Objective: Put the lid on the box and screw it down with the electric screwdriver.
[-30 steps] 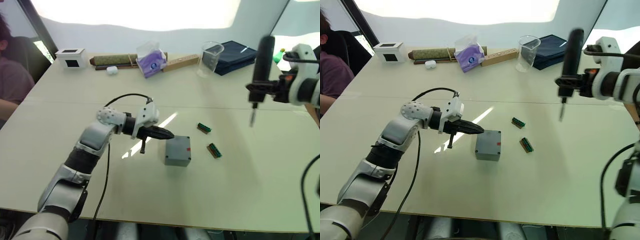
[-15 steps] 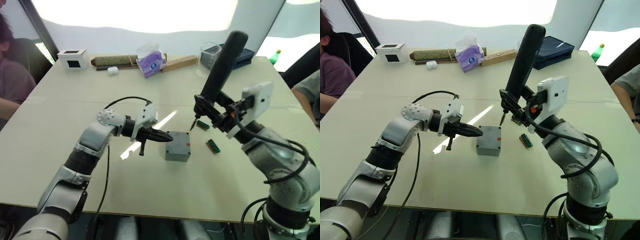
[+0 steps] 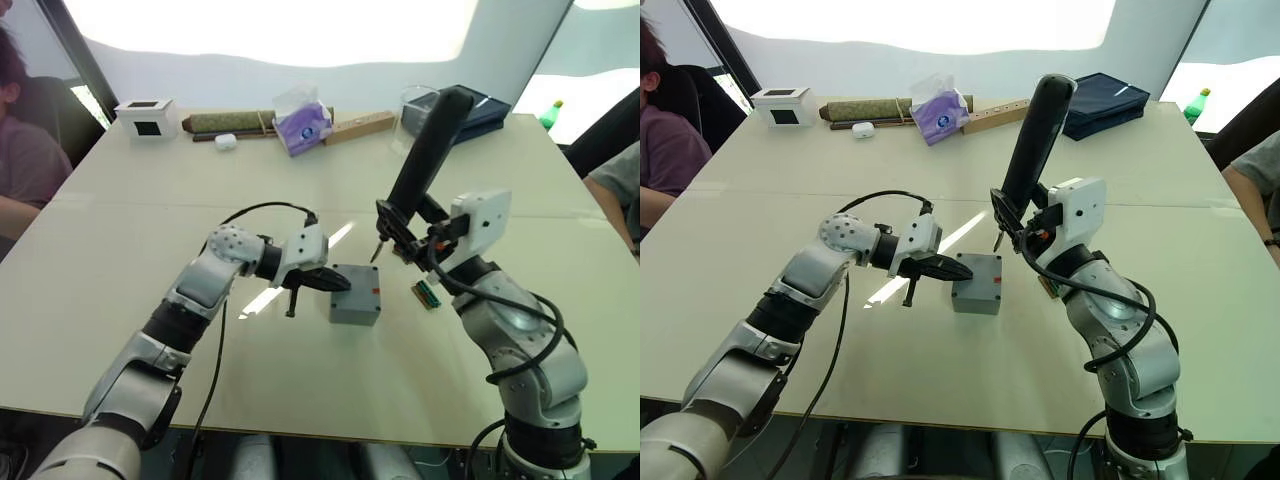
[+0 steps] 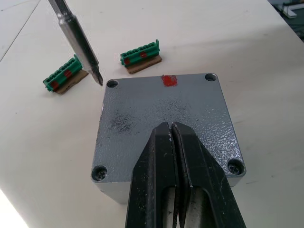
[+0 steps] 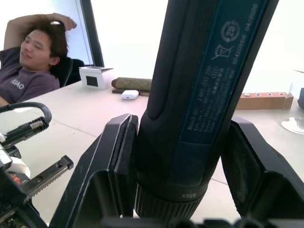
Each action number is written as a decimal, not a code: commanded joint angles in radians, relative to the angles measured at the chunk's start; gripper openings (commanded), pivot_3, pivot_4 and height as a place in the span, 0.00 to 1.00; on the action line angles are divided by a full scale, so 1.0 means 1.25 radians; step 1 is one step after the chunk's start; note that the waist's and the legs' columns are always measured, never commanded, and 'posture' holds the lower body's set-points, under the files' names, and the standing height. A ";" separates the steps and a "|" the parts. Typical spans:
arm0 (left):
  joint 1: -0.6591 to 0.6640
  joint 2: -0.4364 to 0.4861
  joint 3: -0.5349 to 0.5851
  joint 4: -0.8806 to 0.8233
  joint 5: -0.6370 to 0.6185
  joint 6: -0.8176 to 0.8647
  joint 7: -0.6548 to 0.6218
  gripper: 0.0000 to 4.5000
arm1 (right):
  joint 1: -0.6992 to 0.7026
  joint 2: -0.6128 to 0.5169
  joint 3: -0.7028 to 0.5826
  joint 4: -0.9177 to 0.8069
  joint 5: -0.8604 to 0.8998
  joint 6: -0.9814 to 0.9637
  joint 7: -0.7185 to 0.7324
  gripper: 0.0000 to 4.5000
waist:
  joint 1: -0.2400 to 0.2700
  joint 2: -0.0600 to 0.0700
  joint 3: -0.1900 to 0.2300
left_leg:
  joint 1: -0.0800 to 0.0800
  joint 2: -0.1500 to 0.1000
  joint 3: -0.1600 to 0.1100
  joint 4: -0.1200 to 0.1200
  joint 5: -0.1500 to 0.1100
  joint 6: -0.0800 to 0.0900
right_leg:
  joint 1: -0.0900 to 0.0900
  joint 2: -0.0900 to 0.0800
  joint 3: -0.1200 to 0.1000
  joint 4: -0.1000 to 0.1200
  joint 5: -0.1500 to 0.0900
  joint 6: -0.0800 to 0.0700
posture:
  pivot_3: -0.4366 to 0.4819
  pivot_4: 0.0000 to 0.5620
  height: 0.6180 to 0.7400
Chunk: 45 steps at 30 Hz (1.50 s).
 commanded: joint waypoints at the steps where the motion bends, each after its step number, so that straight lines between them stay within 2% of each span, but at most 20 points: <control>1: 0.002 0.014 -0.009 0.016 0.025 0.005 -0.008 0.00 | 0.005 0.001 0.002 -0.019 -0.021 -0.045 0.011 0.48 | 0.000 0.000 0.000 | 0.000 0.000 0.000 0.000 0.000 0.000 | 0.000 0.000 0.000 0.000 0.000 0.000 | 0.48 0.27 0.99; 24: -0.004 0.000 -0.013 0.018 0.024 0.009 -0.007 0.00 | 0.044 -0.011 0.003 0.000 -0.072 -0.075 0.045 0.48 | 0.000 0.000 0.000 | 0.003 0.000 0.000 0.000 0.000 0.000 | 0.004 0.000 0.000 0.000 0.000 0.000 | 0.48 0.27 0.99; 28: -0.005 -0.001 -0.015 0.021 0.026 0.009 -0.007 0.00 | 0.083 -0.054 0.054 0.024 -0.122 -0.086 0.078 0.48 | 0.000 -0.001 0.000 | 0.004 0.000 0.000 0.000 0.000 0.000 | 0.004 0.000 0.000 0.000 0.000 0.000 | 0.48 0.27 0.99; 38: 0.005 -0.010 -0.016 0.018 0.035 0.015 -0.003 0.00 | 0.108 -0.046 0.109 0.118 -0.167 -0.060 0.060 0.48 | -0.001 -0.012 -0.010 | 0.022 0.000 0.000 -0.005 -0.002 0.004 | 0.023 0.000 0.000 -0.007 -0.001 -0.001 | 0.48 0.27 0.99; 45: 0.010 -0.014 -0.013 0.016 0.038 0.019 -0.001 0.00 | 0.103 -0.039 0.125 0.145 -0.181 -0.038 0.063 0.48 | 0.001 -0.020 -0.019 | 0.024 0.000 0.000 -0.010 -0.002 0.004 | 0.026 0.000 0.000 -0.011 -0.001 -0.001 | 0.48 0.27 0.99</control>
